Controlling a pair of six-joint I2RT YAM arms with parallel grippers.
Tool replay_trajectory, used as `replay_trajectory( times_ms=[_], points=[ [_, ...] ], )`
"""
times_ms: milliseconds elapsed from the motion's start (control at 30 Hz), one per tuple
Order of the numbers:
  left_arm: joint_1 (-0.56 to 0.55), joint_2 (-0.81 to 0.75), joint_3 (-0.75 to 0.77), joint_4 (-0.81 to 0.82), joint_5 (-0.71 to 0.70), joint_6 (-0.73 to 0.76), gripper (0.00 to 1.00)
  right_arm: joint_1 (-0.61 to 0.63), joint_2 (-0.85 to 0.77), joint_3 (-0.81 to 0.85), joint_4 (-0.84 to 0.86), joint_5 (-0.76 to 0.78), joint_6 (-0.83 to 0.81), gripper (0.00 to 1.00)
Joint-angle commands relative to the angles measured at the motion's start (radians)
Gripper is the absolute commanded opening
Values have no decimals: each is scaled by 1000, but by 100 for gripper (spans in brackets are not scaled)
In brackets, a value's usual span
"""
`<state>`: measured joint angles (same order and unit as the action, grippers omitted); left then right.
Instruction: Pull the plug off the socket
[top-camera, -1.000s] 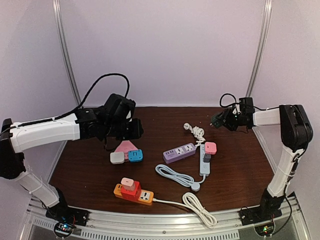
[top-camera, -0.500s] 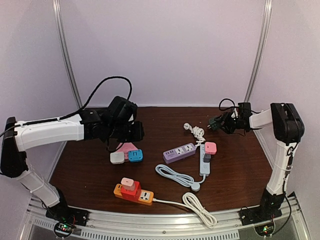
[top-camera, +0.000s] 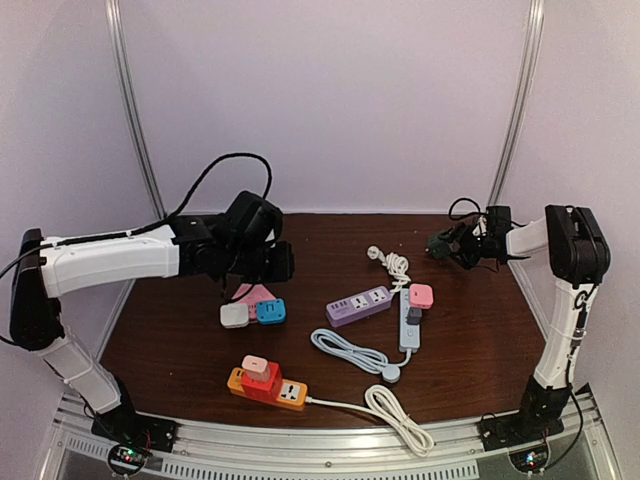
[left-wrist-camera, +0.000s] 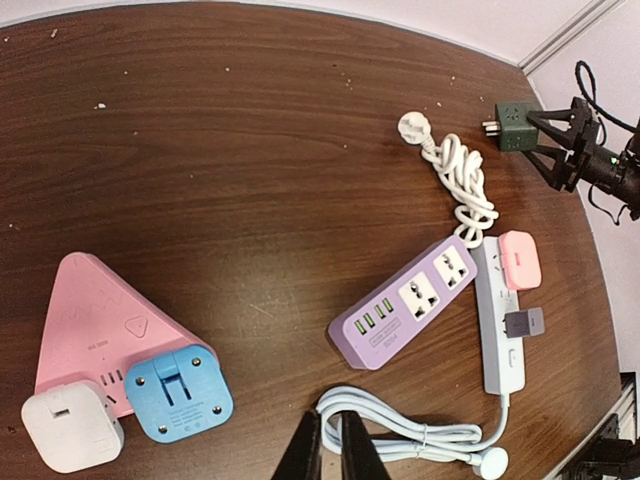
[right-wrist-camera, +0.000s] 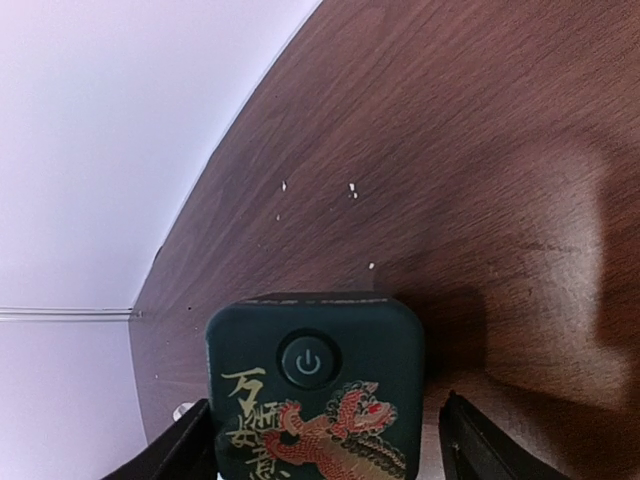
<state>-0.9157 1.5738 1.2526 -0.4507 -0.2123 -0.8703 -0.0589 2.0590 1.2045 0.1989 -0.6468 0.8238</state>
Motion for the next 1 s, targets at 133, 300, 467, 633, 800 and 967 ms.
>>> replay_trajectory(
  times_ms=[133,300,467,633,800,967],
  points=[
    [2,51,79,-3,38,30,9,-13,-25,32,-116,80,-84,87],
    [9,69,108,-10,55,41,9,-13,-73,17,-169,152,-125,87],
    [9,79,128,-19,64,44,9,-15,-97,13,-215,204,-153,84],
    [9,80,125,-17,72,40,9,-14,-120,7,-235,219,-174,78],
    [11,82,119,-18,94,35,10,-9,-183,-18,-271,227,-202,76],
    [23,81,100,-18,136,41,10,42,-308,-96,-313,259,-238,76]
  ],
)
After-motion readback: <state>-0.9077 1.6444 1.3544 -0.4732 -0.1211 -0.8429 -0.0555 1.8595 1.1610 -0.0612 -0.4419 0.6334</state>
